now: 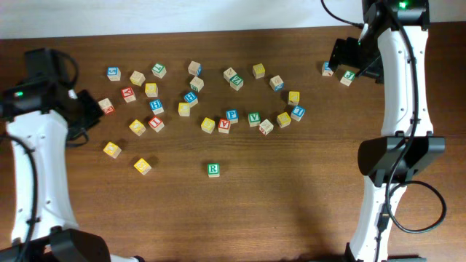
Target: Spell out RSS
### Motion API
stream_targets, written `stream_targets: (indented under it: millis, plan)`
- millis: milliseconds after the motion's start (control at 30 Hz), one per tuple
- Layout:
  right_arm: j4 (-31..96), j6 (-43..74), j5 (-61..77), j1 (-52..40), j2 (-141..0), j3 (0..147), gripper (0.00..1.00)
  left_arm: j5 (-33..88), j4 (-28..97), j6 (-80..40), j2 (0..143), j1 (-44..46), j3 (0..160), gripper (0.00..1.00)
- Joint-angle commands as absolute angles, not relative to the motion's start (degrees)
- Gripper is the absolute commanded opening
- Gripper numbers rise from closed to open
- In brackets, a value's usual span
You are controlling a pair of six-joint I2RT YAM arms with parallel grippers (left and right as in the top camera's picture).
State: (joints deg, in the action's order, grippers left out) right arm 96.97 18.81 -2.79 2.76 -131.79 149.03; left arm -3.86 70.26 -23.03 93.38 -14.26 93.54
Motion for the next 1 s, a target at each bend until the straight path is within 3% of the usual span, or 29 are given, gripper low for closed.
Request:
stream_targets:
  millis: [0,33,67,100,133,233,533,633,767,833,967]
  plan:
    - [97.10,18.41,-3.27,3.03,-131.09,149.03,0.98,-4.34,71.00,-22.65,93.03,-18.76,91.88,0.44]
    - [97.10,18.41,-3.27,3.03,-131.09,149.03,0.98,-4.29,70.81,-22.65,93.21,-19.84,91.79,0.46]
    - [97.10,18.41,-3.27,3.03,-131.09,149.03,0.98,-4.29,70.39,-22.68,93.21,-21.04,91.77,0.58]
    - [97.10,18.41,-3.27,3.03,-131.09,149.03,0.98,-4.29,69.93,-22.70,93.25,-22.50,91.74,0.82]
    - [97.10,18.41,-3.27,3.03,-131.09,149.03,0.98,-4.27,69.93,-23.44,93.27,-23.46,91.74,0.82]
    - [97.10,18.41,-3.27,3.03,-131.09,149.03,0.98,-4.05,71.72,-24.80,93.30,-25.67,91.74,0.97]
    - [97.10,18.41,-3.27,3.03,-131.09,149.03,0.98,0.78,66.65,-24.34,93.30,-25.56,77.21,0.90]
    - [97.10,18.41,-3.27,3.03,-131.09,149.03,0.98,2.26,66.67,-22.20,93.30,-25.50,73.45,0.77]
    - [97.10,18.44,-3.27,3.03,-131.09,149.03,0.98,2.26,65.58,-22.22,93.30,-21.39,69.93,0.79]
    - [97.10,18.41,-3.27,3.03,-131.09,149.03,0.98,2.85,65.14,-22.65,93.30,-17.10,68.20,0.86]
    - [97.10,18.41,-3.27,3.03,-131.09,149.03,0.98,2.85,58.48,-26.61,93.30,-10.90,63.02,0.90]
